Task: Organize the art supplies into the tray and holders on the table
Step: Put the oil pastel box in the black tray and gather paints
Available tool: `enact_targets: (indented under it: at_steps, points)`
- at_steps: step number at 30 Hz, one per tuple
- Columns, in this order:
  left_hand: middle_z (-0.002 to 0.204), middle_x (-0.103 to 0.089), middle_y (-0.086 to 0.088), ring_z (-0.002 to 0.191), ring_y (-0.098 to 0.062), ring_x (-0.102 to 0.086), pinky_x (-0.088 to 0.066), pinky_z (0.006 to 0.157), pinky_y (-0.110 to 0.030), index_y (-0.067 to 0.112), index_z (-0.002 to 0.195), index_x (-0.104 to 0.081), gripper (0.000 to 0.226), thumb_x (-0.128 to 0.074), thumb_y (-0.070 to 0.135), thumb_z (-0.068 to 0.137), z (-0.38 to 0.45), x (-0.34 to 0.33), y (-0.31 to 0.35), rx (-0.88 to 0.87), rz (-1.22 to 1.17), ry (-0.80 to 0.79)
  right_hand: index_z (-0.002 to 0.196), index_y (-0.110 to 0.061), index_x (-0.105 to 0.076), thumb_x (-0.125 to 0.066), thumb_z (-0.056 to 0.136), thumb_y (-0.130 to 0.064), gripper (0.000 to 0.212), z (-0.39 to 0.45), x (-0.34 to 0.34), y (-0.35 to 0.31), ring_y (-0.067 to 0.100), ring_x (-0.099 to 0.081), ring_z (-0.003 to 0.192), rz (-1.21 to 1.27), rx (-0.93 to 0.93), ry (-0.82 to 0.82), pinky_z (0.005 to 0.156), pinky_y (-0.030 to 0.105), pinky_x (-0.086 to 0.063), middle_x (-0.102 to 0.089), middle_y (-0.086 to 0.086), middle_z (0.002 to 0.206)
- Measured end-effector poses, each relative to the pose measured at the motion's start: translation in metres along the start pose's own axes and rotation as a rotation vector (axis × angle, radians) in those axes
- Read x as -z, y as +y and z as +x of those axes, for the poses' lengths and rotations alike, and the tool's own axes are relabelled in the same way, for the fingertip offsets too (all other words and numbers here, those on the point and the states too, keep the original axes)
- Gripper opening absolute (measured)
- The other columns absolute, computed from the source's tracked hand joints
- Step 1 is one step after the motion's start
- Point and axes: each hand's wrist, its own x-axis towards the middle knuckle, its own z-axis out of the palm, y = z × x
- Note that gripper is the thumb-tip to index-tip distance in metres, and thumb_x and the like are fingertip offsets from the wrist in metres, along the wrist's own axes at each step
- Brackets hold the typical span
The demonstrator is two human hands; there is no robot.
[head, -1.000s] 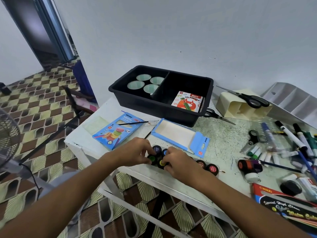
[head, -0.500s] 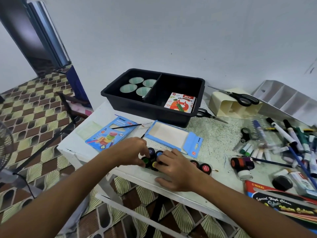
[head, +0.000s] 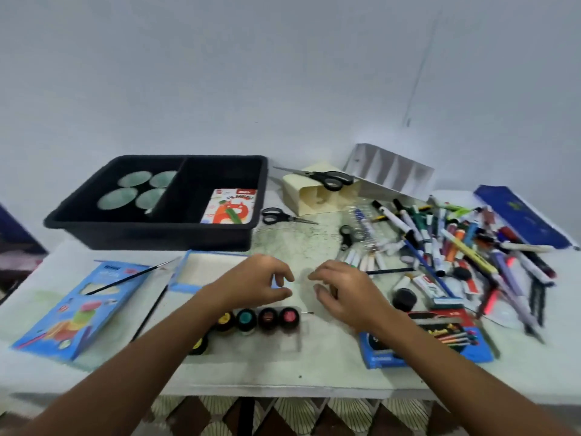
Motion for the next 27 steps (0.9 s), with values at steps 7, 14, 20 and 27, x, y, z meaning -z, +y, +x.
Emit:
enact_targets:
  at_steps: [7, 14, 20, 27]
  points:
    - [0.091, -0.06, 0.009, 0.07, -0.003, -0.048, -0.04, 0.062, -0.026, 0.022, 0.092, -0.059, 0.044, -0.084, 0.048, 0.067, 0.068, -0.044, 0.033, 0.059, -0.103, -0.058, 0.091, -0.025, -0.043, -0.065, 0.08, -0.054, 0.038, -0.038, 0.022, 0.041, 0.016, -0.05, 0.074, -0.105, -0.427, -0.086, 0.059, 0.031, -0.031, -0.055, -0.007, 0.081]
    - [0.081, -0.067, 0.003, 0.062, -0.005, -0.052, -0.04, 0.056, -0.027, 0.016, 0.081, -0.057, 0.05, -0.094, 0.035, 0.053, 0.08, -0.059, 0.025, 0.139, -0.291, -0.07, 0.092, -0.027, -0.038, -0.065, 0.072, -0.068, 0.053, -0.041, 0.005, 0.036, 0.011, -0.051, 0.069, -0.131, -0.469, -0.111, 0.054, 0.029, -0.029, -0.056, -0.011, 0.074]
    - [0.08, -0.07, 0.002, 0.05, 0.003, -0.049, -0.039, 0.054, -0.024, 0.017, 0.083, -0.059, 0.041, -0.091, 0.028, 0.061, 0.079, -0.062, 0.022, 0.158, -0.361, -0.067, 0.091, -0.029, -0.04, -0.069, 0.073, -0.057, 0.044, -0.039, 0.001, 0.037, 0.01, -0.053, 0.069, -0.081, -0.497, -0.089, 0.05, 0.023, -0.028, -0.056, -0.012, 0.072]
    - [0.08, -0.063, -0.002, 0.072, -0.017, -0.061, -0.053, 0.067, -0.039, 0.022, 0.089, -0.056, 0.035, -0.08, 0.007, 0.067, 0.061, -0.035, 0.017, 0.154, -0.477, 0.049, 0.093, -0.033, -0.053, -0.075, 0.066, -0.039, 0.035, -0.031, 0.003, 0.031, 0.007, -0.056, 0.065, 0.434, -0.495, -0.012, 0.057, 0.029, -0.047, -0.061, -0.005, 0.078]
